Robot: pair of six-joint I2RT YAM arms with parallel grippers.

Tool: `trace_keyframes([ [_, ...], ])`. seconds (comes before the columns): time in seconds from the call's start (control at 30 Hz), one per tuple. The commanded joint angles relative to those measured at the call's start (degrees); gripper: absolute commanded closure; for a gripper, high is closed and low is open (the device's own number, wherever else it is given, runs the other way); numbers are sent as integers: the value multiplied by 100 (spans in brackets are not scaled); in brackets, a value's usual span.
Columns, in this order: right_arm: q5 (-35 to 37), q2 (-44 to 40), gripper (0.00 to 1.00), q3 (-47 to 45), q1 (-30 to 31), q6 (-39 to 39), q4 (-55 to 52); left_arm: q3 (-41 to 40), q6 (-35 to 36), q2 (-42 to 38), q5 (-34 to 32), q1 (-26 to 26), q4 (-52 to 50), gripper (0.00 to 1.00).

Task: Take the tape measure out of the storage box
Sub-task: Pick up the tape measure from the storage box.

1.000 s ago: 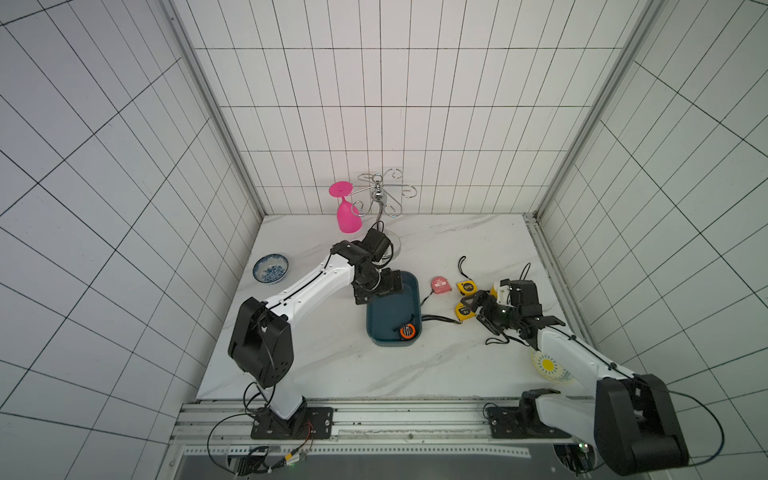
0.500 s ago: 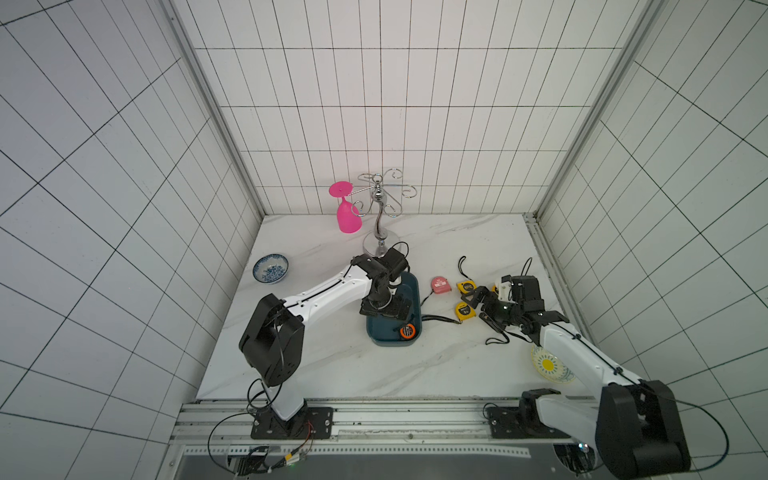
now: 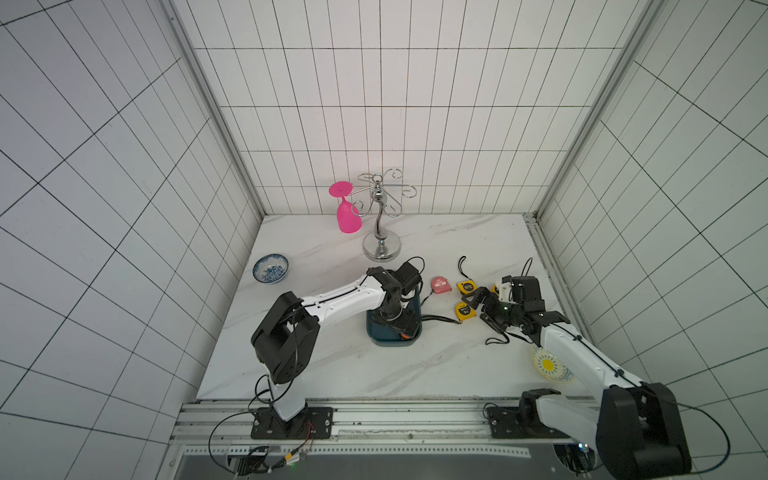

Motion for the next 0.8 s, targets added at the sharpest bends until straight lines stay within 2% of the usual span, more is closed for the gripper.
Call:
trace_keyframes([
  [0.0, 83, -79, 1, 264, -54, -89, -127, -49, 149, 178, -106, -63, 304, 3],
  [0.33, 85, 6, 1, 325, -63, -114, -127, -22, 160, 437, -244, -107, 407, 3],
  [0.77, 54, 66, 1, 413, -63, -83, -83, -7, -114, 531, -1093, -49, 287, 3],
])
